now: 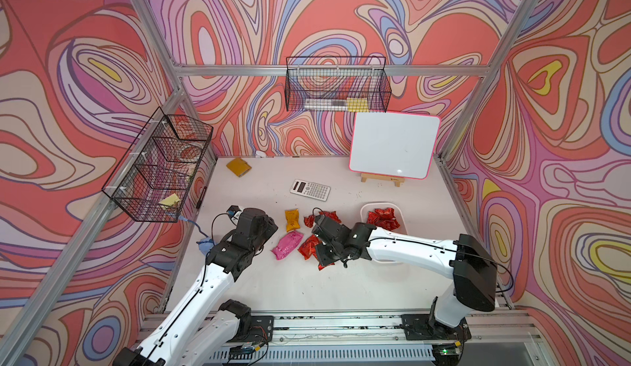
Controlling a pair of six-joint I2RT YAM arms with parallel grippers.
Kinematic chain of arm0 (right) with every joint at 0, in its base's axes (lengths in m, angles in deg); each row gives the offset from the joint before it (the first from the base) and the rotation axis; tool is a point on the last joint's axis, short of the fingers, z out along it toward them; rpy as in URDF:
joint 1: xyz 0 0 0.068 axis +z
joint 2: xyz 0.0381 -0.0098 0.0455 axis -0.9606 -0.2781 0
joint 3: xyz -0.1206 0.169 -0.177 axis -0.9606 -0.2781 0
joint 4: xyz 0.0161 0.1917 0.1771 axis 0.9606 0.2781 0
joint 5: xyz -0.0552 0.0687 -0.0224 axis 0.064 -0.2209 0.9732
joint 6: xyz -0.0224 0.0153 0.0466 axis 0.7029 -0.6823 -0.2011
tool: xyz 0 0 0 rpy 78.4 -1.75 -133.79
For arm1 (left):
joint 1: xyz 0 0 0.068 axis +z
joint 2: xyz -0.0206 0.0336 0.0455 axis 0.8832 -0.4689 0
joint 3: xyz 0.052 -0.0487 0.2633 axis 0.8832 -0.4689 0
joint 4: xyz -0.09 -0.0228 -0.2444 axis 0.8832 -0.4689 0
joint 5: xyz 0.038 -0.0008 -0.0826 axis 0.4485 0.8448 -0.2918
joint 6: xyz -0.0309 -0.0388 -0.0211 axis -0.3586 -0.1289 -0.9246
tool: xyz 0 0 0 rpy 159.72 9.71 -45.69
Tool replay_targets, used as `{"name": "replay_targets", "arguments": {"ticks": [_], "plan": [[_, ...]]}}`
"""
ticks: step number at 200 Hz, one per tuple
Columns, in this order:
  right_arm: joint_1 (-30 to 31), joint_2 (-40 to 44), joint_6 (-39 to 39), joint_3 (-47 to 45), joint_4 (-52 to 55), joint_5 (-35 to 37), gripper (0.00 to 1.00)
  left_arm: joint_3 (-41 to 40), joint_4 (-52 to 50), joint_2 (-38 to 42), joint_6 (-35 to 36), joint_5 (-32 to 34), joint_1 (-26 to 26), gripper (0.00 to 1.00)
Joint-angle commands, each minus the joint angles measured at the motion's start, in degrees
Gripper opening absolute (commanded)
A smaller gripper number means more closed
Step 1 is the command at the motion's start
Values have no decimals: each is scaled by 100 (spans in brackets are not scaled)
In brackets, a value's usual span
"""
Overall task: Take the tea bags out of the storage box
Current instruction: Place the tea bag at the center of the board, then pick up the tea bag from the storage box.
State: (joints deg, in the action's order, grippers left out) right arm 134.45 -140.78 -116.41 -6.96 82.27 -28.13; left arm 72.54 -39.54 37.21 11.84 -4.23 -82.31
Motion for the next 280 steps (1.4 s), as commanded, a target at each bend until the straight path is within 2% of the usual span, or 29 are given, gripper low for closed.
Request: {"name": "replay_targets", "arguments": {"ticks": [1,22,51,78,97,117,153,187,212,240,280], "plan": [[117,-515,193,247,-159,-150,12,-43,-525,272,-108,374,22,56],[189,-960,250,495,-94,-273,12,-87,-675,498,-95,394,24,56],[199,-1343,249,687,102,-104,14,-101,-695,621,13,230,23,56],[196,-1491,252,717,116,-91,28,-7,-623,528,187,54,21,56],[199,-1146,235,623,-60,-44,42,146,-561,427,378,-53,20,56],[189,-700,262,609,-20,232,48,270,-419,318,578,-219,27,56],[3,181,190,484,501,1005,49,425,153,9,889,-847,22,57],[-850,1027,-152,9,1392,1674,49,667,597,-515,978,-1499,-50,59],[-1763,1581,-226,-583,1649,1659,49,869,940,-984,988,-1464,-553,60],[-2722,1955,-161,-1210,1589,1345,49,1024,1575,-1738,643,-1426,-1386,60],[-3486,2279,-104,-1814,1589,1252,52,1372,2428,-3081,35,-1635,-2481,60]]}}
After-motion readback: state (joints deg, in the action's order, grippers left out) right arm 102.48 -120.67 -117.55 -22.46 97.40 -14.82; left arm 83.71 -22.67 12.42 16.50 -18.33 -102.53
